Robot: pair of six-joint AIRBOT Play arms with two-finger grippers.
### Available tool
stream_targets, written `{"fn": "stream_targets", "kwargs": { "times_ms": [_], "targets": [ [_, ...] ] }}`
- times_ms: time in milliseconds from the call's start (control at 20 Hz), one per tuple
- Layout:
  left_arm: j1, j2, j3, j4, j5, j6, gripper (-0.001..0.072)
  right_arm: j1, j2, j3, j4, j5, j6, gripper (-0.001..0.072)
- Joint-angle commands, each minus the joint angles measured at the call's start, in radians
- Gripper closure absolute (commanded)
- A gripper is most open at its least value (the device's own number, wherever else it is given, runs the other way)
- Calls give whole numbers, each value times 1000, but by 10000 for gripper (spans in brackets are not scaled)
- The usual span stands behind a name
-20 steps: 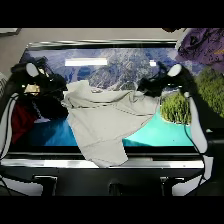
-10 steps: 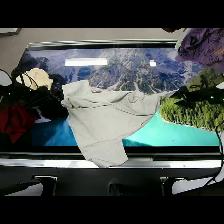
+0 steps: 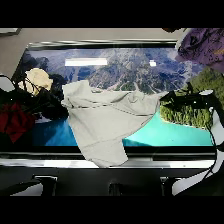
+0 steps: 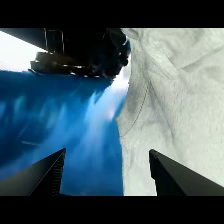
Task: Fold the clothes and pants, and hang the long-sleeved shirts on hangers.
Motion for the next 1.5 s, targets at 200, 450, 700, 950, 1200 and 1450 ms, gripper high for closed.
{"fn": "stream_targets", "kwargs": {
  "times_ms": [200,450,700,950,1200,1450],
  "targets": [
    [11,24,-75,-59,-32,-3,108,61,-36,9,10,-64,-40,675],
    [25,148,-516,-454,161,196,108,54,36,11,-16,-42,-40,675],
    [-111,163,-745,-593,230,229,108,54,90,11,-32,11,-27,675],
    [-236,158,-776,-605,312,187,108,55,124,11,-31,45,-16,675],
    [-270,122,-776,-603,340,177,116,55,172,11,-32,45,-5,675],
    [-329,107,-739,-646,481,208,687,55,230,11,-29,84,-5,675]
  ]
}}
